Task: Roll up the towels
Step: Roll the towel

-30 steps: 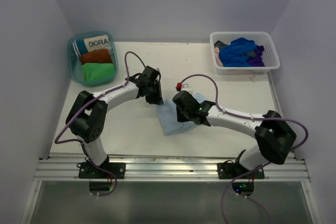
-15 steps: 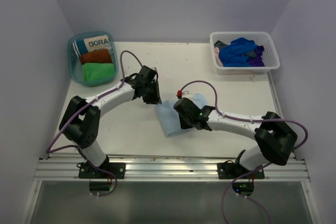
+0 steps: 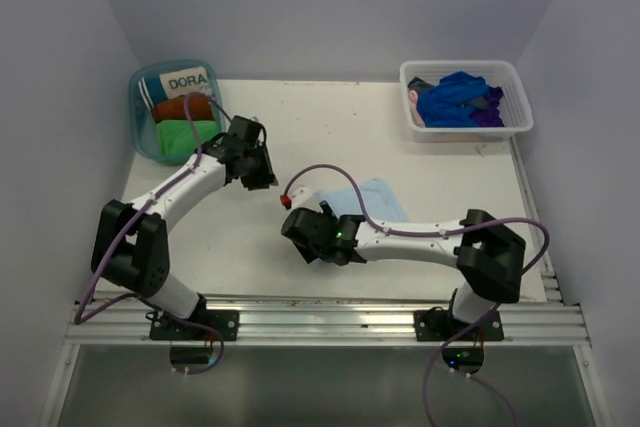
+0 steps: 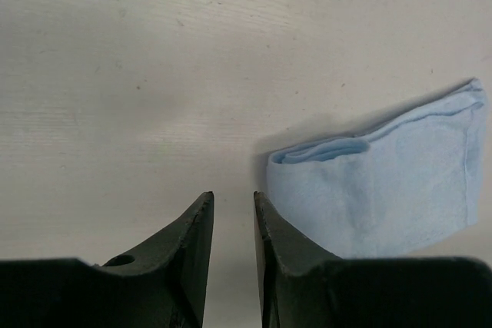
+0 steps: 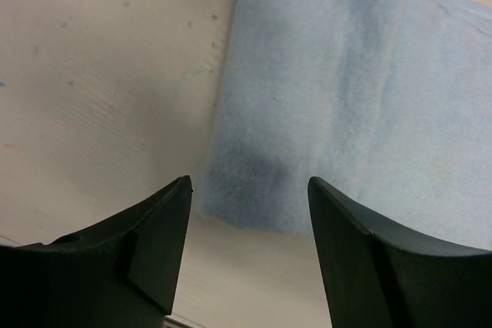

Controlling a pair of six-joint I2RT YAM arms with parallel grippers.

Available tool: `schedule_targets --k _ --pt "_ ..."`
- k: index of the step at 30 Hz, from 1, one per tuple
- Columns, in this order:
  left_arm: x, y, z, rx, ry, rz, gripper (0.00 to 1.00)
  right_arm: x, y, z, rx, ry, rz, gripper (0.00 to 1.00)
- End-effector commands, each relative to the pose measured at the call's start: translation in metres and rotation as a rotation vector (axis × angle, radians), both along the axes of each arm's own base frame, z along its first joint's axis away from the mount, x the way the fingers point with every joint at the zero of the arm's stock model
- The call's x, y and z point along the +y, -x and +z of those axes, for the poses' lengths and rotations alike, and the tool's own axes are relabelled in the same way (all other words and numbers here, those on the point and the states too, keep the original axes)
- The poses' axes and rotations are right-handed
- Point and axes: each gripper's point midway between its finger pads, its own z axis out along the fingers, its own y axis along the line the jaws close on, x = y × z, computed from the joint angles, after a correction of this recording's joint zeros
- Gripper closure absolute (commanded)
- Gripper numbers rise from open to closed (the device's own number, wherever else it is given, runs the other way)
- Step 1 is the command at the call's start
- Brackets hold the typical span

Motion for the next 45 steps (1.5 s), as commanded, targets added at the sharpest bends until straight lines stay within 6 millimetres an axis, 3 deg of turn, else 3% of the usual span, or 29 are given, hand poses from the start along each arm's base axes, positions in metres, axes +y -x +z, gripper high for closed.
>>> schedule_targets --k 1,7,11,12,14,15,19,20,22,23,27,30,38,45 --pt "0.015 0.004 0.008 -0.014 0.011 0.013 0.68 0.004 -0.006 -0.002 -0.063 0.095 0.035 0.34" --pt "0.014 0.006 0.0 0.005 0.032 0.007 0.67 0.011 -0.001 -0.032 -0.031 0.136 0.057 0.33" --pt "0.009 0.01 -0.01 0.025 0.058 -0.004 0.67 0.01 0.002 -0.055 -0.007 0.146 0.043 0.39" --pt "0.006 0.01 -0.01 0.022 0.073 -0.009 0.67 0.008 0.003 -0.059 -0.002 0.153 0.037 0.52" --pt "0.004 0.014 -0.013 0.031 0.091 -0.013 0.67 0.007 0.003 -0.063 -0.002 0.147 0.021 0.63" --pt "0.003 0.014 -0.013 0.026 0.098 -0.016 0.67 0.005 0.001 -0.062 -0.008 0.14 0.009 0.79" --pt "-0.014 0.025 -0.015 0.034 0.193 -0.088 0.66 0.0 -0.001 -0.056 0.002 0.054 0.005 1.0" --pt "-0.016 0.032 -0.022 0.054 0.212 -0.103 0.65 0.01 -0.003 -0.044 -0.005 -0.037 0.02 1.0" --pt "-0.025 0.038 -0.024 0.066 0.253 -0.14 0.56 0.007 0.001 -0.048 0.064 -0.108 0.047 1.0" --pt "-0.026 0.042 -0.028 0.074 0.256 -0.146 0.55 0.015 -0.001 -0.036 0.06 -0.184 0.061 1.0" --pt "-0.042 0.049 -0.024 0.051 0.295 -0.188 0.28 0.007 0.003 -0.037 0.142 -0.297 0.073 1.0" --pt "-0.057 0.052 -0.022 0.043 0.325 -0.216 0.15 0.008 0.008 -0.031 0.18 -0.369 0.093 1.0" --pt "-0.089 0.058 -0.037 0.078 0.372 -0.27 0.13 0.003 0.014 -0.022 0.215 -0.481 0.092 1.0" --pt "-0.111 0.066 -0.063 0.14 0.365 -0.292 0.23 -0.004 0.017 -0.027 0.251 -0.515 0.071 1.0"
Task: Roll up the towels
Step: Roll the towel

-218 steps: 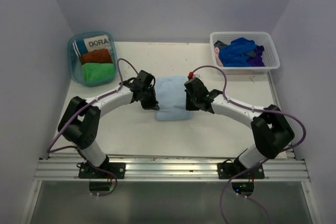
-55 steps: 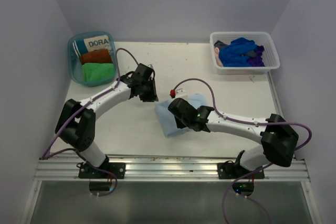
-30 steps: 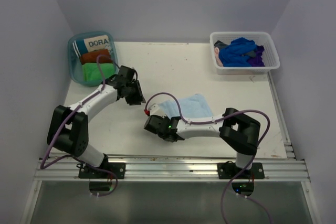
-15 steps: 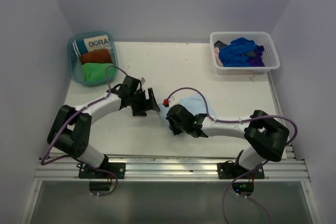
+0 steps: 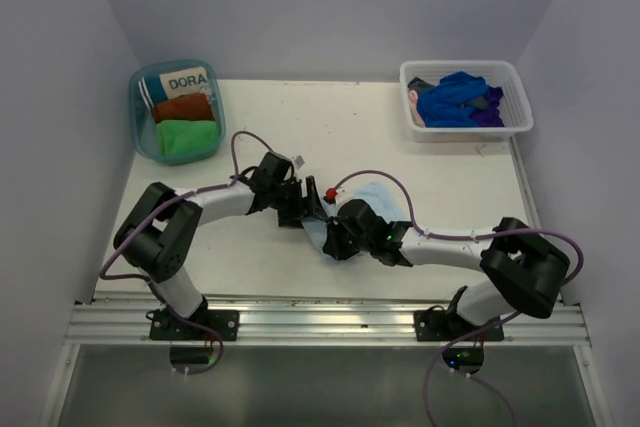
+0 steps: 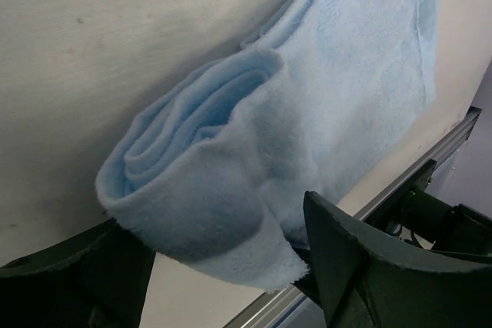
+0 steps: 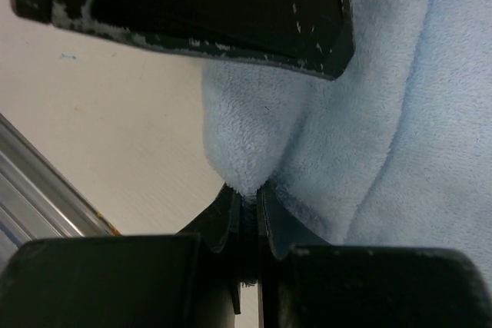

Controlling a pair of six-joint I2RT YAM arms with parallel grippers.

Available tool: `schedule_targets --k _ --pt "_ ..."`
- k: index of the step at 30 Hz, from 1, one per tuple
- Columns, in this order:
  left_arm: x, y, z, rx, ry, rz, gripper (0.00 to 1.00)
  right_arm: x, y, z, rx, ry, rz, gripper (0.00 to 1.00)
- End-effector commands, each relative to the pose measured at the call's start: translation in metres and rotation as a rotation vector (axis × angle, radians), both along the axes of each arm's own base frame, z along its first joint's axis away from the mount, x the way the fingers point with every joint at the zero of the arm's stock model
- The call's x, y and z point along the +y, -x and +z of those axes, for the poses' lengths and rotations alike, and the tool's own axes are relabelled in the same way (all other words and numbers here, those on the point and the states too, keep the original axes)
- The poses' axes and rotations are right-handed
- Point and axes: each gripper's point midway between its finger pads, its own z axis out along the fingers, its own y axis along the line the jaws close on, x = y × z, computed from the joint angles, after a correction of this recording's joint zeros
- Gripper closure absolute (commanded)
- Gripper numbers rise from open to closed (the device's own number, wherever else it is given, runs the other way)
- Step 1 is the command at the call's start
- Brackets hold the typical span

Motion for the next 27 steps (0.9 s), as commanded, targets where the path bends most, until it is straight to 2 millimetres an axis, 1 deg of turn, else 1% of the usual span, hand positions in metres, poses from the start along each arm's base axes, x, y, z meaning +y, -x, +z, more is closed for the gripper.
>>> schedule_targets --k 1,2,4,5,6,7,8,9,10,11,12,13,14,15,16,17,18,19,20,21,22,23,24,25,26,27 --pt "-0.013 -0.006 0.0 -0.025 0.028 0.007 0.24 0.01 -0.001 0.019 -0.006 -0.095 0.003 1.0" --pt "-0.012 -0.007 -0.001 -0.023 0.022 0.015 0.27 0.009 0.0 0.019 -0.006 -0.095 0.003 1.0" --pt "-0.01 -0.008 -0.003 -0.024 0.01 0.029 0.37 0.007 -0.001 0.02 -0.012 -0.087 0.0 1.0" --pt "-0.01 -0.009 -0.003 -0.024 0.009 0.035 0.43 0.004 -0.001 0.018 -0.011 -0.073 -0.003 1.0" --pt "-0.009 -0.01 -0.004 -0.02 -0.001 0.043 0.53 0.002 -0.001 0.019 -0.016 -0.066 -0.008 1.0" --pt "-0.009 -0.011 -0.002 -0.024 -0.001 0.045 0.58 0.001 -0.005 0.022 -0.034 -0.053 -0.007 1.0" --pt "-0.01 -0.013 0.0 -0.027 -0.004 0.047 0.62 -0.004 -0.005 0.02 -0.035 -0.023 -0.012 1.0" --pt "-0.007 -0.013 0.002 -0.03 -0.015 0.053 0.71 -0.006 -0.007 0.022 -0.049 -0.008 -0.01 0.93" --pt "-0.007 -0.016 0.006 -0.042 -0.019 0.055 0.75 -0.005 -0.015 0.03 -0.084 -0.003 -0.026 0.88" --pt "-0.006 -0.018 0.008 -0.046 -0.029 0.061 0.77 -0.014 -0.014 0.026 -0.081 0.055 -0.037 0.81" --pt "-0.002 -0.017 0.009 -0.042 -0.055 0.071 0.82 -0.013 -0.02 0.036 -0.119 0.076 -0.055 0.69" --pt "-0.001 -0.02 0.012 -0.048 -0.065 0.073 0.85 -0.015 -0.021 0.039 -0.142 0.102 -0.064 0.63" --pt "-0.001 -0.02 0.013 -0.046 -0.074 0.072 0.87 -0.018 -0.021 0.04 -0.16 0.138 -0.067 0.58" --pt "0.001 -0.018 0.013 -0.034 -0.085 0.071 0.9 -0.018 -0.022 0.045 -0.214 0.174 -0.073 0.53" --pt "0.002 -0.019 0.014 -0.033 -0.088 0.078 0.91 -0.012 -0.024 0.053 -0.24 0.183 -0.07 0.46" --pt "0.001 -0.019 0.015 -0.033 -0.087 0.079 0.91 -0.012 -0.023 0.053 -0.254 0.214 -0.067 0.44" --pt "0.001 -0.019 0.018 -0.032 -0.084 0.084 0.94 -0.01 -0.022 0.056 -0.283 0.239 -0.069 0.41" --pt "0.001 -0.018 0.019 -0.027 -0.083 0.088 0.94 -0.003 -0.024 0.064 -0.308 0.241 -0.064 0.39" --pt "0.001 -0.019 0.02 -0.027 -0.08 0.092 0.95 -0.001 -0.024 0.059 -0.311 0.272 -0.057 0.37" --pt "0.001 -0.018 0.022 -0.03 -0.077 0.092 0.95 0.006 -0.026 0.065 -0.343 0.284 -0.046 0.36" --pt "0.001 -0.019 0.024 -0.031 -0.073 0.101 0.95 0.01 -0.026 0.065 -0.355 0.297 -0.035 0.33" --pt "0.001 -0.019 0.026 -0.033 -0.071 0.102 0.96 0.013 -0.023 0.057 -0.361 0.33 -0.013 0.32" --pt "0.001 -0.019 0.026 -0.033 -0.071 0.103 0.96 0.02 -0.025 0.062 -0.385 0.337 0.0 0.32" --pt "0.001 -0.018 0.025 -0.032 -0.073 0.103 0.96 0.022 -0.026 0.061 -0.402 0.355 0.0 0.31" --pt "0.002 -0.018 0.024 -0.026 -0.075 0.105 0.96 0.025 -0.025 0.053 -0.408 0.382 0.013 0.31" --pt "0.001 -0.018 0.024 -0.025 -0.072 0.105 0.97 0.031 -0.027 0.055 -0.425 0.391 0.018 0.32"
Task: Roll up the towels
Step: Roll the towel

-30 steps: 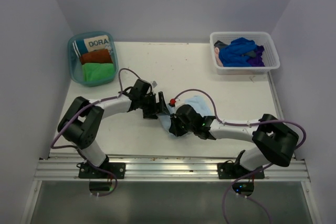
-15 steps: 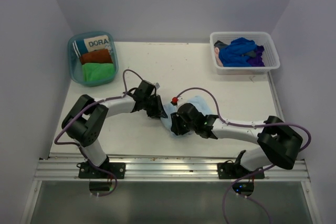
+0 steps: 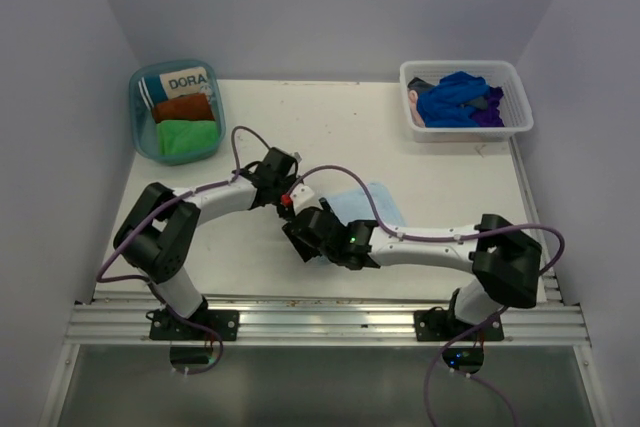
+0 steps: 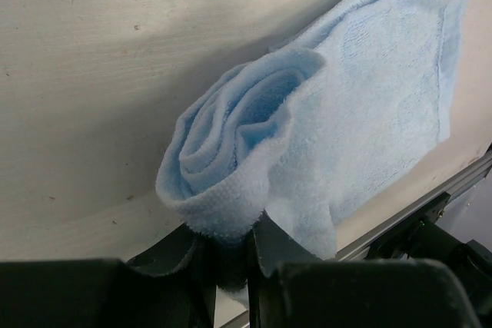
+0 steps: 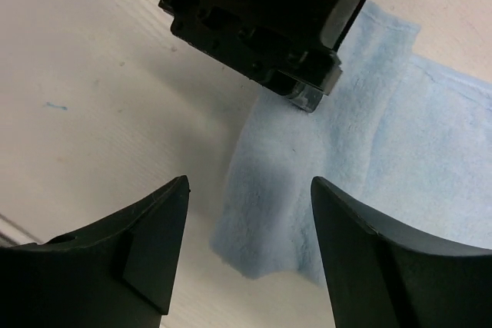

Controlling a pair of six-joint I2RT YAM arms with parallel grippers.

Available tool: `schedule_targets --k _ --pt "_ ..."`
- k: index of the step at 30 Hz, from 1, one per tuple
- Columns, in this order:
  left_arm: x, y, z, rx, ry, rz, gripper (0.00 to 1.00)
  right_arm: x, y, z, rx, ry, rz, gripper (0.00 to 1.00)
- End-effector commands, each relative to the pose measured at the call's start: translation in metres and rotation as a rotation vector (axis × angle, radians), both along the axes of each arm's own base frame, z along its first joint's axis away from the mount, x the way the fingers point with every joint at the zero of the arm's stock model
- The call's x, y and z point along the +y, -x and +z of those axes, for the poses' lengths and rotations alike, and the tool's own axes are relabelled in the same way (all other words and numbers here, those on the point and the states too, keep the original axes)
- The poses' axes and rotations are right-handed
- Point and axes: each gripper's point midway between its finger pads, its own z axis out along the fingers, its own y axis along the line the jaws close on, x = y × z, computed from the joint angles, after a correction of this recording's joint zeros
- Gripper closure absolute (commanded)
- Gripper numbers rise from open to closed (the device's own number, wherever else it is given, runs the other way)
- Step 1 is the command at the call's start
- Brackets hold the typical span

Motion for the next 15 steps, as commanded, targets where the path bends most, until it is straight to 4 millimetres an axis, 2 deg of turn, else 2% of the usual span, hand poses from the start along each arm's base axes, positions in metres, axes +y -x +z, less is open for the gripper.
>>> schedule_targets --k 1,5,7,8,9,11,12,13,15 --pt "-0.004 -0.008 0.019 -0.026 0.024 0.026 0.97 -0.001 -0.014 -0.002 -0.102 0.128 -0.017 0.32" --pt "-0.004 -0.005 0.016 -0.01 0.035 0.043 1.0 0.006 -0.019 -0.016 -0.131 0.189 -0.03 0.37" --pt "-0.004 -0.004 0.015 -0.006 0.042 0.053 1.0 0.005 -0.021 -0.022 -0.133 0.195 -0.062 0.46" --pt "-0.003 -0.003 0.015 -0.007 0.044 0.054 1.0 0.005 -0.023 -0.021 -0.144 0.19 -0.074 0.51" --pt "-0.003 -0.003 0.016 -0.008 0.045 0.057 1.0 0.005 -0.023 -0.023 -0.143 0.187 -0.084 0.69" --pt "-0.001 -0.001 0.018 -0.012 0.047 0.063 0.99 0.007 -0.024 -0.023 -0.141 0.179 -0.092 0.84" --pt "0.0 -0.001 0.019 -0.014 0.05 0.068 0.99 0.009 -0.025 -0.022 -0.14 0.173 -0.087 0.96" --pt "0.002 0.002 0.018 -0.009 0.055 0.073 0.99 0.012 -0.024 -0.024 -0.136 0.172 -0.076 1.0" --pt "0.005 -0.001 0.026 -0.032 0.076 0.089 0.98 0.026 -0.023 -0.02 -0.124 0.141 -0.032 1.0"
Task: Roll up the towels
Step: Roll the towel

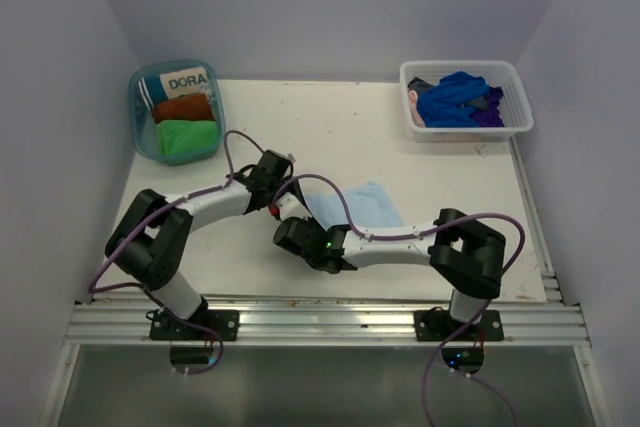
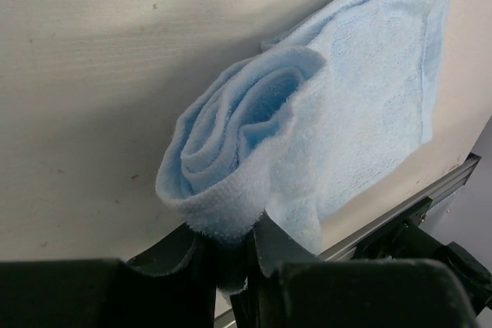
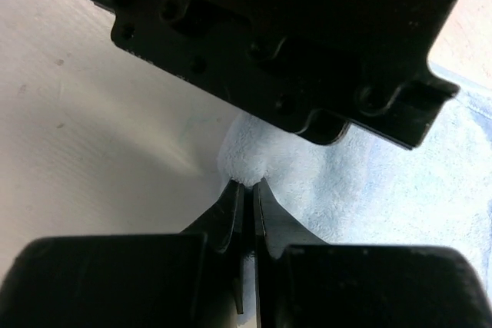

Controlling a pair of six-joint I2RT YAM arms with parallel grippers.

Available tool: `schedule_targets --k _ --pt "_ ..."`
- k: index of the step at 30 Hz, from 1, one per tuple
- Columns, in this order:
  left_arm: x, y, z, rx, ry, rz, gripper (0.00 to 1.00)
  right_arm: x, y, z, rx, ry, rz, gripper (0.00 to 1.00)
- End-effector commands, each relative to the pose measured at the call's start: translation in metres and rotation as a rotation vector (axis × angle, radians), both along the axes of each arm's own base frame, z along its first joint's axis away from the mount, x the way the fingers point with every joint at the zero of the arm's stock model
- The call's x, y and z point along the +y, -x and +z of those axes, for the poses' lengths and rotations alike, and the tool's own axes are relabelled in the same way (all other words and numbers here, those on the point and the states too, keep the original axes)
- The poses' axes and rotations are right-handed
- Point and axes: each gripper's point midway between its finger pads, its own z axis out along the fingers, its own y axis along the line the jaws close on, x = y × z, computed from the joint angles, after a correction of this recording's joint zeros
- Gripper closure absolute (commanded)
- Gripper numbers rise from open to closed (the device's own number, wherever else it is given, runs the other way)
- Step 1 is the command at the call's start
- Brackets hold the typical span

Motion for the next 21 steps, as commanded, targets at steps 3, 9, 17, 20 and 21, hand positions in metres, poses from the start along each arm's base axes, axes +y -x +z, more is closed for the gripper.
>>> schedule_targets --k 3,9,17,20,21 --pt "0.018 -0.007 0.03 -0.062 0.065 0.086 0.97 0.042 -0.003 0.024 -0.004 -0.137 0.07 1.0" --pt "0.058 -0.011 0.044 -0.103 0.051 0.164 0.73 0.066 0.012 0.035 0.087 -0.29 0.155 1.0" --pt "0.065 -0.01 0.056 -0.13 0.021 0.149 0.26 0.075 0.016 0.053 0.316 -0.578 0.191 1.0" --pt "0.066 -0.013 0.06 -0.14 0.019 0.156 0.26 0.067 0.013 0.057 0.396 -0.678 0.164 1.0" --pt "0.066 -0.014 0.063 -0.146 0.021 0.156 0.26 0.067 0.011 0.059 0.413 -0.697 0.163 1.0"
